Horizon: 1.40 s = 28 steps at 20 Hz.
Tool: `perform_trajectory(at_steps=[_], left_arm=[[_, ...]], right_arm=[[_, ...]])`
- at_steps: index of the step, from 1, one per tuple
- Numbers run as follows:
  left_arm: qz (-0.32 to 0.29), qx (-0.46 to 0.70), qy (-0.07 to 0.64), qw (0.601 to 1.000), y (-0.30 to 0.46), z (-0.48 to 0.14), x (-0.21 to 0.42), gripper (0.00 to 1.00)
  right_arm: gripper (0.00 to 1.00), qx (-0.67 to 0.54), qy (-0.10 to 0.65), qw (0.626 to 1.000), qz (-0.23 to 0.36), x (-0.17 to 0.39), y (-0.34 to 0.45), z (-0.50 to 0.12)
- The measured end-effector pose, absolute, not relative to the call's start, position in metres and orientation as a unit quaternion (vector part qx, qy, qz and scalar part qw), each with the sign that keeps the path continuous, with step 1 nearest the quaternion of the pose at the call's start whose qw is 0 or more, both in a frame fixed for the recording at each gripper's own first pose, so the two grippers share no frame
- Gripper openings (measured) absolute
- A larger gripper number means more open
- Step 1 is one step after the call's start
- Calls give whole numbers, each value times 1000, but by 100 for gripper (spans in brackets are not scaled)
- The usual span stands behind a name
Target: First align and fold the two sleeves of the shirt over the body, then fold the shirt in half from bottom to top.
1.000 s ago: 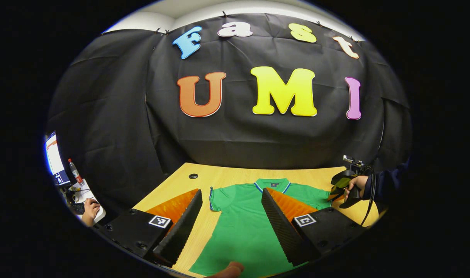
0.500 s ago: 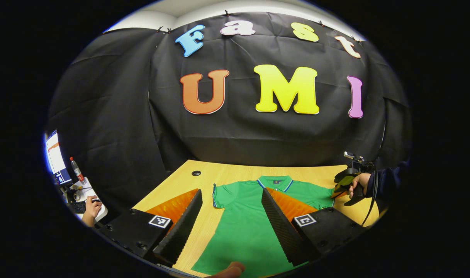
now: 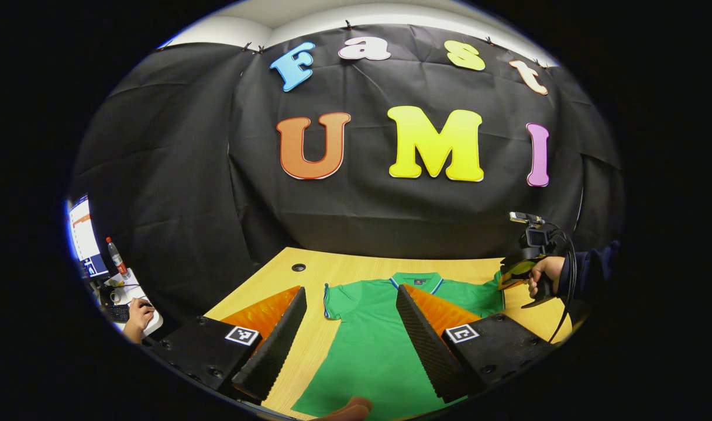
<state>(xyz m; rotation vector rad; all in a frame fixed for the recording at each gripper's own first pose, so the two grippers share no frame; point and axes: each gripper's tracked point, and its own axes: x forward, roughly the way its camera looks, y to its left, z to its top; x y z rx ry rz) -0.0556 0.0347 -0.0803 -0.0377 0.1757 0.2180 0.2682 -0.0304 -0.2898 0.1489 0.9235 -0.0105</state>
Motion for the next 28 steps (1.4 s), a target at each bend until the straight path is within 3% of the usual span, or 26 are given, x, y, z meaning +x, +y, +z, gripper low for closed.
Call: perform_trajectory(at_steps=[5,6,8,18,19,21,22,23,26,27,28], left_arm=[[122,-24,89,988,50,-86,-69,99],[125,-24,89,988,53,-86,-73,99],[134,-25,93,986,63,-89,-78,100],[161,-23,114,980,108,-112,-90,99],[157,-20,117,980,111,-117,-85,99],[151,-19,122,981,121,-126,-72,99],[146,-23,130,981,125,-132,-63,100],[141,-29,137,980,128,-140,-54,100],[126,-44,158,978,140,-160,-17,100],[126,-43,165,977,145,-167,-4,100],[124,-42,172,976,151,-176,11,100]], right_arm=[[6,32,429,902,48,270,27,-281],[0,27,431,901,54,270,37,-284],[3,21,436,897,68,267,59,-294],[7,14,450,889,85,256,100,-322],[14,11,447,891,81,255,96,-318],[37,25,435,896,84,250,97,-303],[43,26,427,900,86,248,93,-294],[59,17,415,906,84,246,87,-287],[79,-25,366,927,76,237,65,-259],[96,-32,351,933,75,231,59,-250],[100,-40,339,937,70,224,53,-242]])
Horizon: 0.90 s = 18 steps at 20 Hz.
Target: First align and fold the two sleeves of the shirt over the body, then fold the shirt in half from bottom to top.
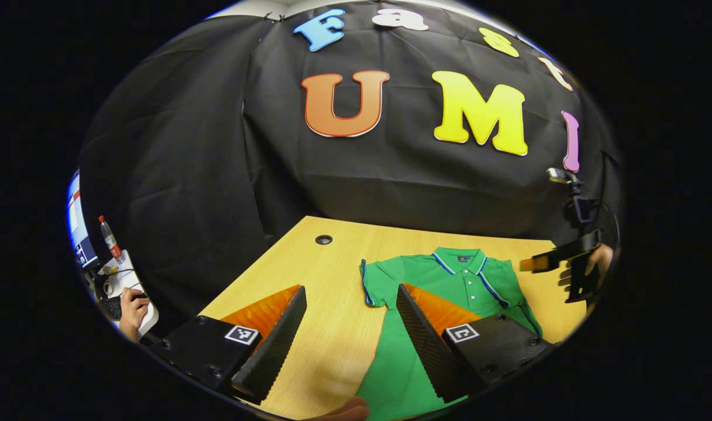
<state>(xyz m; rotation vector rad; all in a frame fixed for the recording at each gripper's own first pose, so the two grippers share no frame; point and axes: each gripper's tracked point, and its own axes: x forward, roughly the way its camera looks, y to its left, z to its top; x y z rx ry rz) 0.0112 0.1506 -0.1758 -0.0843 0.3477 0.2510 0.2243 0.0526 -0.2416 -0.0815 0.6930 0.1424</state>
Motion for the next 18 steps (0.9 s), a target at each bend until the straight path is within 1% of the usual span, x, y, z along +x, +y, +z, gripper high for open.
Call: perform_trajectory(at_steps=[5,7,9,13,17,18], left_arm=[[103,-35,217,970,157,-223,84,100],[91,-36,232,968,153,-243,110,100],[87,-34,249,964,153,-262,133,100],[87,-57,281,954,151,-298,166,100],[99,-40,296,949,157,-317,186,98],[100,-41,303,947,157,-321,190,94]], right_arm=[[98,-36,302,952,36,176,17,-203],[99,-11,280,959,36,155,16,-179],[98,-10,251,967,31,137,9,-156],[98,-3,202,979,31,102,11,-112],[98,-11,176,984,25,75,10,-90],[98,-11,174,984,24,70,10,-90]])
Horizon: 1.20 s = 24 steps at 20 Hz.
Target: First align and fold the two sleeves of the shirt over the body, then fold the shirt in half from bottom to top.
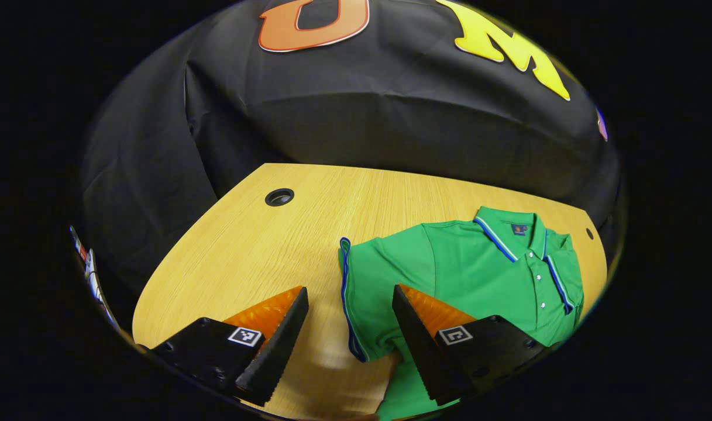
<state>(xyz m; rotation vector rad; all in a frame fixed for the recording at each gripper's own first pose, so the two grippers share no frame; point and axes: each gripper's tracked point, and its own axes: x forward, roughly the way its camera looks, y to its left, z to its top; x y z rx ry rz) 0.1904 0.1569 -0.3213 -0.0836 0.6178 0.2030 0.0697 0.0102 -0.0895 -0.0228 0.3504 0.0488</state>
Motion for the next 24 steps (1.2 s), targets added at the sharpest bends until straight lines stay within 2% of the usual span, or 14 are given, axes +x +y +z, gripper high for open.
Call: perform_trajectory(at_steps=[6,7,8,13,14,20,24], left_arm=[[118,-95,365,919,155,-344,192,78],[119,-87,364,920,160,-341,193,78],[117,-79,366,920,162,-340,192,84],[118,-87,377,915,161,-345,192,47],[124,-89,381,912,163,-348,192,35],[120,-98,391,907,163,-346,192,9],[121,-95,398,904,156,-342,188,3]], right_arm=[[98,-10,187,982,8,41,4,-105],[98,-10,189,982,4,38,2,-106],[98,-6,189,982,1,37,1,-106],[99,11,175,984,-14,37,-6,-94],[99,15,172,985,-15,36,-6,-90],[99,5,167,986,-10,27,-2,-84],[99,-1,165,986,-7,25,-5,-86]])
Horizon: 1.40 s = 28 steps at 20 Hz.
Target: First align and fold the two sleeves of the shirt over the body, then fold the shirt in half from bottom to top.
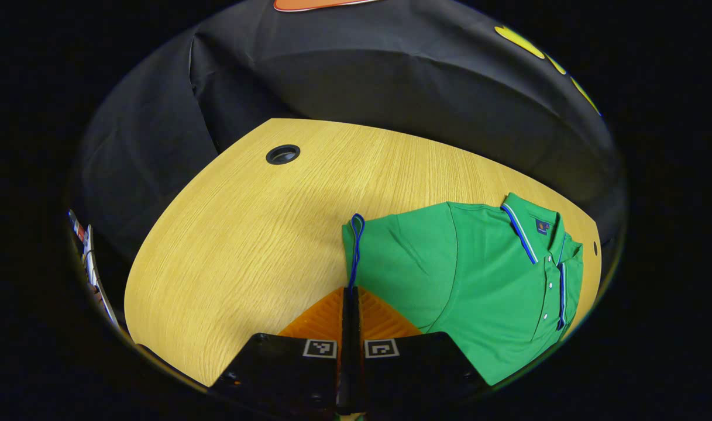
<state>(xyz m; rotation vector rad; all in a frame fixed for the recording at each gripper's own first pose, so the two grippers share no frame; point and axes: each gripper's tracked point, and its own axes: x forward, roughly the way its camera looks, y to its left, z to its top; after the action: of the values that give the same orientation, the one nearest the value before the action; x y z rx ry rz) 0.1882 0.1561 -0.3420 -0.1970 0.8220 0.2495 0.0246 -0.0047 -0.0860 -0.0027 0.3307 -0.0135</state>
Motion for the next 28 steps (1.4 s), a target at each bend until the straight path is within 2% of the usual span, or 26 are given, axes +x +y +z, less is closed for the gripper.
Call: perform_trajectory(at_steps=[7,16,23,28], left_arm=[[87,-43,363,927,126,-296,208,3],[12,-7,346,938,21,-276,217,3],[-38,19,358,933,-60,-286,211,3],[-50,43,380,923,-82,-309,211,4]], right_arm=[[98,37,164,986,-20,29,-27,-81],[98,31,172,984,-31,26,-51,-92],[99,32,187,981,-44,22,-72,-113],[98,38,198,977,-61,17,-91,-129]])
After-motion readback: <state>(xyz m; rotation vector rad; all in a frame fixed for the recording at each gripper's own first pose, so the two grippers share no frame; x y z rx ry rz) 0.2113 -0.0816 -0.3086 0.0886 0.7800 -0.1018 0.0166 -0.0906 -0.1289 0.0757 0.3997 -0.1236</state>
